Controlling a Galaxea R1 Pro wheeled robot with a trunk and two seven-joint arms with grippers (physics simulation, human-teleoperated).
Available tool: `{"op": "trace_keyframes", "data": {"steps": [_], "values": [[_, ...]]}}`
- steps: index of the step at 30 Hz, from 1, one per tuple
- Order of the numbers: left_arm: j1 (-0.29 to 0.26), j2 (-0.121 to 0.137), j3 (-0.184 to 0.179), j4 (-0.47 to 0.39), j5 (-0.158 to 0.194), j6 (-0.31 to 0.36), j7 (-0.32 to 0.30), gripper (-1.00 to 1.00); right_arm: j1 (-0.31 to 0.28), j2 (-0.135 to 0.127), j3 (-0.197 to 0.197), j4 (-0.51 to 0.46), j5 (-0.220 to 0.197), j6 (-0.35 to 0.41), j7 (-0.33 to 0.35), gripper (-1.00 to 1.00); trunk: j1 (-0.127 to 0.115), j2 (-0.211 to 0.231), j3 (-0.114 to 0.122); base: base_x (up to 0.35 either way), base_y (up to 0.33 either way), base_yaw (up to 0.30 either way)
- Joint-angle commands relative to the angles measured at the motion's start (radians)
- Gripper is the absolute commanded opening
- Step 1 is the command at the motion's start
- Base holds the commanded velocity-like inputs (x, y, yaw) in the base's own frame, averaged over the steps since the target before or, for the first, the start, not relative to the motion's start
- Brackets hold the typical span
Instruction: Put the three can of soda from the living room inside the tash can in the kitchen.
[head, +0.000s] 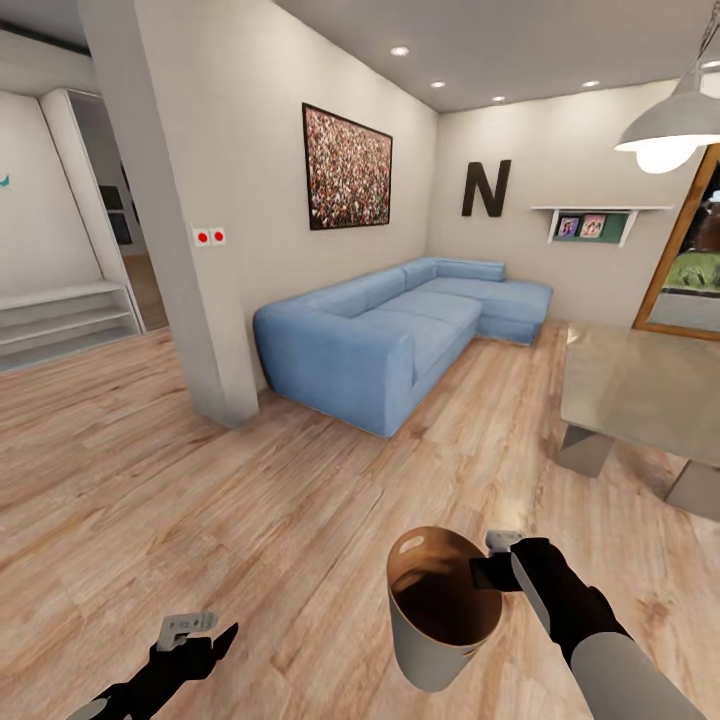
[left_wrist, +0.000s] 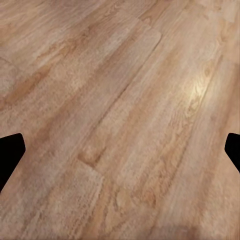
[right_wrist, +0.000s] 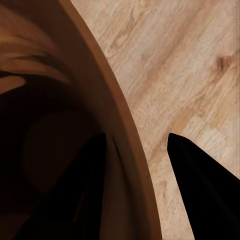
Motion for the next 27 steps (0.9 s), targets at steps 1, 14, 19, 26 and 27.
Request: {"op": "trace_keyframes", "data": {"steps": [1, 14, 19, 26, 27], "values": [[0.000, 0.000, 0.000, 0.000, 0.000, 0.000, -0.001, 1.00, 0.000, -0.001, 0.000, 0.000, -0.012, 0.000, -0.001, -1.00, -0.004, 0.007, 0.003, 0.000, 0.000, 0.000], [0.000, 0.000, 0.000, 0.000, 0.000, 0.001, -0.001, 1.00, 0.008, -0.058, -0.001, 0.001, -0.007, -0.013, 0.080, -1.00, -0.054, 0.098, 0.044, 0.000, 0.000, 0.000], [0.000, 0.000, -0.001, 0.000, 0.000, 0.001, -0.001, 1.00, 0.010, -0.099, -0.001, 0.002, -0.005, -0.015, 0.131, -1.00, -0.073, 0.133, 0.060, 0.000, 0.000, 0.000], [0.000, 0.000, -0.001, 0.000, 0.000, 0.001, 0.000, 1.00, 0.013, -0.138, -0.001, 0.004, -0.004, -0.018, 0.147, -1.00, -0.100, 0.182, 0.082, 0.000, 0.000, 0.000], [0.000, 0.000, -0.001, 0.000, 0.000, 0.001, 0.000, 1.00, 0.014, -0.140, -0.001, 0.004, -0.003, -0.023, 0.147, -1.00, -0.104, 0.189, 0.085, 0.000, 0.000, 0.000]]}}
